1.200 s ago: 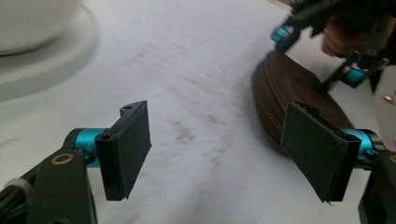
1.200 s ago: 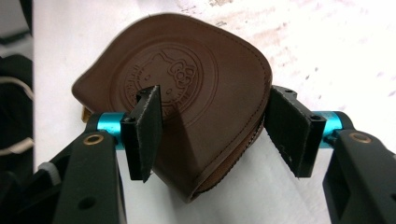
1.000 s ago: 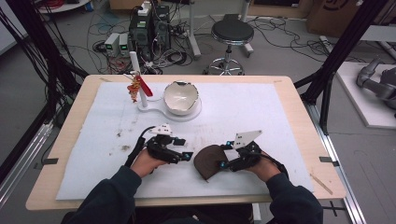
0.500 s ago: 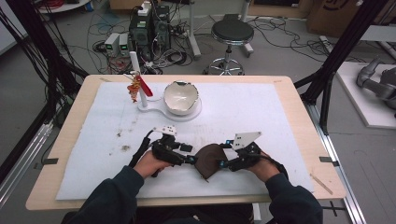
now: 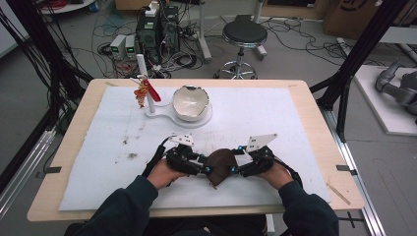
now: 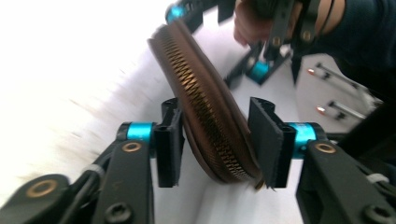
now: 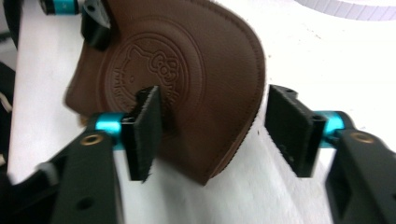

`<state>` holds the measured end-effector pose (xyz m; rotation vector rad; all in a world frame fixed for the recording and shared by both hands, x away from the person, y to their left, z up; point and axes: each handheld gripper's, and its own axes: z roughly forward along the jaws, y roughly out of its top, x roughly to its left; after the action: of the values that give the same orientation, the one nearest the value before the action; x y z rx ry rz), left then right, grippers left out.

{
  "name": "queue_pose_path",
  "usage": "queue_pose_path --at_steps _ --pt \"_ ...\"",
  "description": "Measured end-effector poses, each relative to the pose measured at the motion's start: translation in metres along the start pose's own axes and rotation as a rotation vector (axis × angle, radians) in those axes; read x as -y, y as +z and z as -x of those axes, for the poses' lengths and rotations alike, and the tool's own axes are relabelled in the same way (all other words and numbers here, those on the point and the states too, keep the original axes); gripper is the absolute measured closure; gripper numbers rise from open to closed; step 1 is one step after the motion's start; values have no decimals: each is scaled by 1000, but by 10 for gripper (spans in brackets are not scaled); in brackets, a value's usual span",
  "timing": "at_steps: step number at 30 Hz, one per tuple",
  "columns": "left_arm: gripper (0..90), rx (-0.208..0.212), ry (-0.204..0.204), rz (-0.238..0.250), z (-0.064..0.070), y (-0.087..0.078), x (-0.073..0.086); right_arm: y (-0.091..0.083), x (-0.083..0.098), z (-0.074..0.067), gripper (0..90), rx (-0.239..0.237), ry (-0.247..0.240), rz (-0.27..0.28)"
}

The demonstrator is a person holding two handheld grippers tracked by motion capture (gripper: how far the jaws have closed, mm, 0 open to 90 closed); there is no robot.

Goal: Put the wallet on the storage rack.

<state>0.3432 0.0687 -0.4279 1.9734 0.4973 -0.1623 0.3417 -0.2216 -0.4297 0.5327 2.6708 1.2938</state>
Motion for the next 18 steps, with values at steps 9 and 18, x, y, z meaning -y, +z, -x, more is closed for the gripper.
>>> queue_pose_path --at_steps 9,18 --pt "563 -60 -6 31 -1 -1 1 4 -6 3 405 23 -2 -3" --pt "633 -105 22 84 0 -14 -2 -23 5 19 374 119 81 61"
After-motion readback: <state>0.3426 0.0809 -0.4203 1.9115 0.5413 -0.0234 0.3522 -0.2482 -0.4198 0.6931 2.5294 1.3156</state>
